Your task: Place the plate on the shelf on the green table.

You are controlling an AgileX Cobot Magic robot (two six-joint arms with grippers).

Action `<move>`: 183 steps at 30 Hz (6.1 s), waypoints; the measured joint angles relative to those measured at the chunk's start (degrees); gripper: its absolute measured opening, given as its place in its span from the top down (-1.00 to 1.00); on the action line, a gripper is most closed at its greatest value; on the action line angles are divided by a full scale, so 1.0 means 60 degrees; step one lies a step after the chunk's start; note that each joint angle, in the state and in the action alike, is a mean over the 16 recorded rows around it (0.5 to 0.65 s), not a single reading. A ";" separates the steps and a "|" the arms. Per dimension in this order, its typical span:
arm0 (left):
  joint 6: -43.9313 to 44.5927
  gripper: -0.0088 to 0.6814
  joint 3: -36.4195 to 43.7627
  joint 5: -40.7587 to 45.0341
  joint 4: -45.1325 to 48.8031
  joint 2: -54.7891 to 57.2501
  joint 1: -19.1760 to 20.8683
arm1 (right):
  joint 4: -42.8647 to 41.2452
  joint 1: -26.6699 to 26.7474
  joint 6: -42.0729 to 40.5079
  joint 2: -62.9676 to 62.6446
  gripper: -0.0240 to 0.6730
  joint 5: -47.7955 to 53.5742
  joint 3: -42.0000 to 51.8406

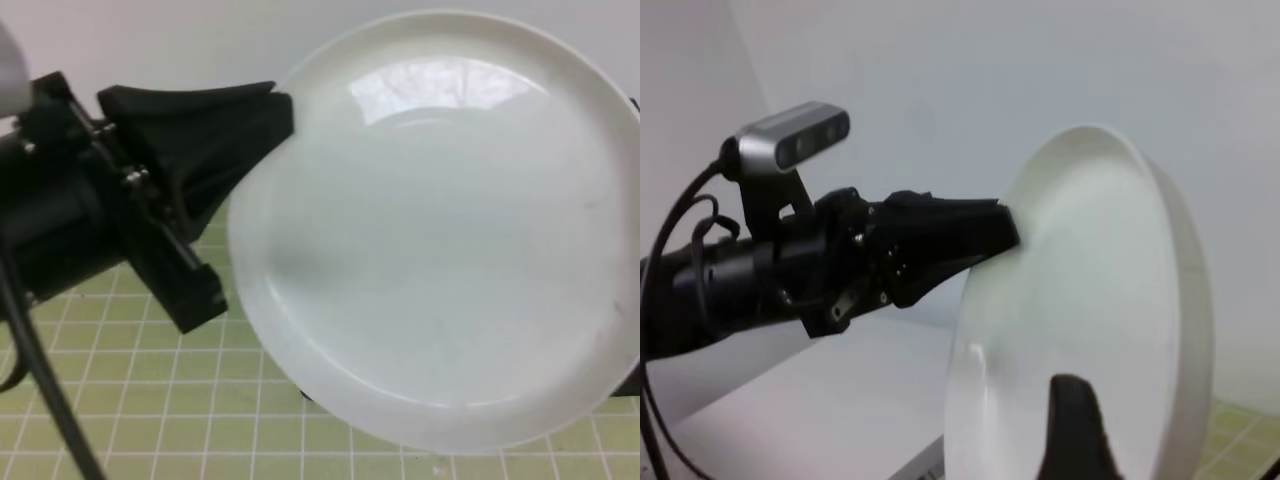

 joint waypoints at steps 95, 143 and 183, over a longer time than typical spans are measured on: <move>-1.1211 0.98 -0.0183 0.0054 1.0957 -0.1615 -0.1464 | -0.7915 0.0180 -0.7713 0.8237 0.68 -0.0594 -0.5820; -1.1338 0.98 0.0610 -0.0663 1.0728 -0.1595 -0.1464 | -0.8582 0.0336 -0.6948 1.0354 -0.07 -0.0727 -0.5989; -1.0275 0.98 0.2044 -0.6001 1.2741 -0.2454 -0.1464 | -0.6316 0.0336 -0.0880 0.1766 0.93 0.0960 -0.4077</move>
